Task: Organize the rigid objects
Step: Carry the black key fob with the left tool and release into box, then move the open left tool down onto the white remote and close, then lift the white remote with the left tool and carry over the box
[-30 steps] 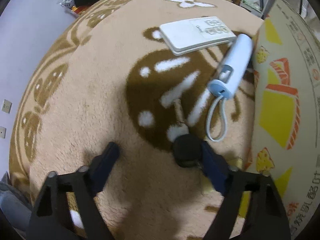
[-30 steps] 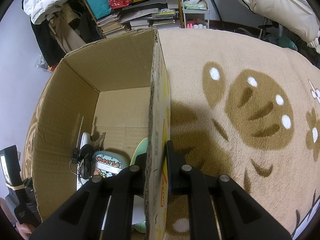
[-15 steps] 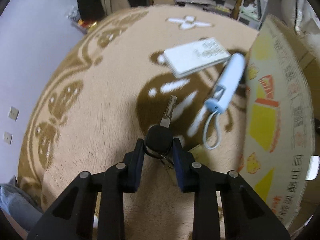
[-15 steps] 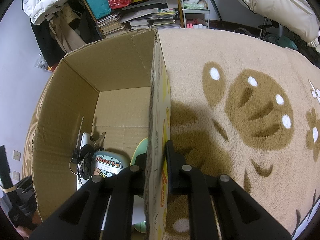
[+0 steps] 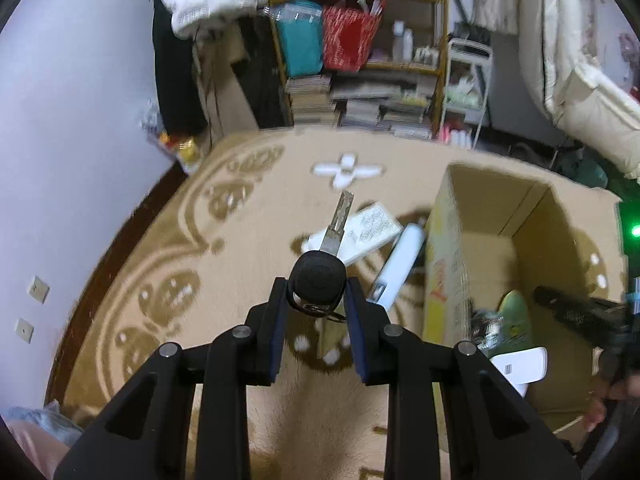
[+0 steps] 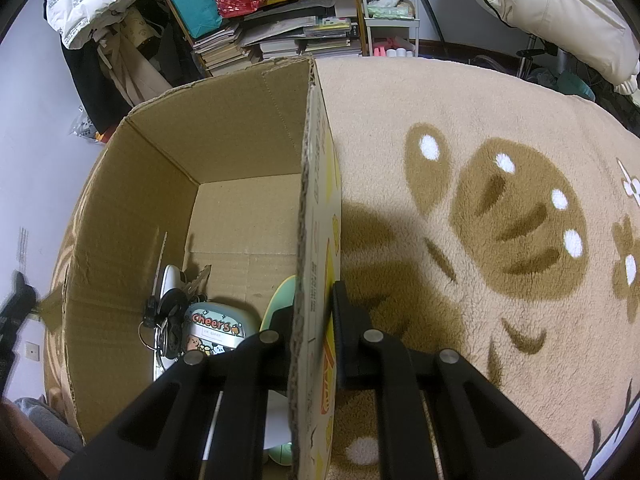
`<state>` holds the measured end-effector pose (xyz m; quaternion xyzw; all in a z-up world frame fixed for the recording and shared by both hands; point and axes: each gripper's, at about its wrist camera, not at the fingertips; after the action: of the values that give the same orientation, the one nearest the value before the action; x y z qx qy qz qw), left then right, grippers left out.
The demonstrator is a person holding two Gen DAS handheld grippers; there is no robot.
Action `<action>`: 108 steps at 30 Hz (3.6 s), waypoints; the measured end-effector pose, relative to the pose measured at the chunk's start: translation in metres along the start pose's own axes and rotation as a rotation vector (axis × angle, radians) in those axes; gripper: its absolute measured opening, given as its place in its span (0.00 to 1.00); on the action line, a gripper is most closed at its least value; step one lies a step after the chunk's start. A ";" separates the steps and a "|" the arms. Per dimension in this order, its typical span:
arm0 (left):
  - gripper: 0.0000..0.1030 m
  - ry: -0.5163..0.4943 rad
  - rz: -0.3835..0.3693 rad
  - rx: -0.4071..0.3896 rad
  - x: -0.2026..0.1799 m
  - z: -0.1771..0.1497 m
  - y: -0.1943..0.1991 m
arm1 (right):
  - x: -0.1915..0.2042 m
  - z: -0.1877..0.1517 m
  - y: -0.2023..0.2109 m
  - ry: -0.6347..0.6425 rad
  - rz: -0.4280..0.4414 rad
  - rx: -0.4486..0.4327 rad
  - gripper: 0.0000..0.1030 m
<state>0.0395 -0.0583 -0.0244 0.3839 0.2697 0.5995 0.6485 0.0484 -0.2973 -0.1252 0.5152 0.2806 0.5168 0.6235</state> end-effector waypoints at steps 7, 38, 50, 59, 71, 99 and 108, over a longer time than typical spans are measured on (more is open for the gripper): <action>0.26 -0.038 -0.060 -0.118 -0.021 0.017 0.053 | 0.000 0.000 0.000 0.000 0.000 0.000 0.11; 0.97 -0.171 -0.091 -0.027 -0.051 0.030 0.016 | 0.002 0.000 -0.002 0.001 -0.001 0.002 0.12; 1.00 -0.091 0.045 0.006 0.009 0.082 -0.059 | 0.001 0.000 -0.002 -0.011 0.010 0.004 0.12; 0.99 -0.050 -0.121 0.123 0.024 0.089 -0.142 | 0.001 0.000 -0.002 -0.017 0.021 0.005 0.13; 0.99 -0.127 -0.167 0.204 0.006 0.068 -0.193 | 0.002 0.000 -0.002 -0.008 0.015 0.004 0.13; 0.74 -0.245 -0.170 0.136 -0.025 0.056 -0.207 | 0.000 -0.001 -0.002 -0.009 0.014 0.004 0.13; 0.45 -0.265 -0.118 0.159 -0.028 0.056 -0.191 | -0.001 -0.001 -0.002 -0.011 0.017 0.006 0.13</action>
<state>0.1899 -0.0925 -0.1533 0.4932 0.2504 0.4812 0.6800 0.0484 -0.2976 -0.1276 0.5221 0.2742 0.5186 0.6191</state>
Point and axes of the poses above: each gripper's, at about its wrist camera, not at the fingertips, and y roughly against the way its jaws point, x to its left, z to its top, and after that the axes turned 6 degrees about x, right-handed
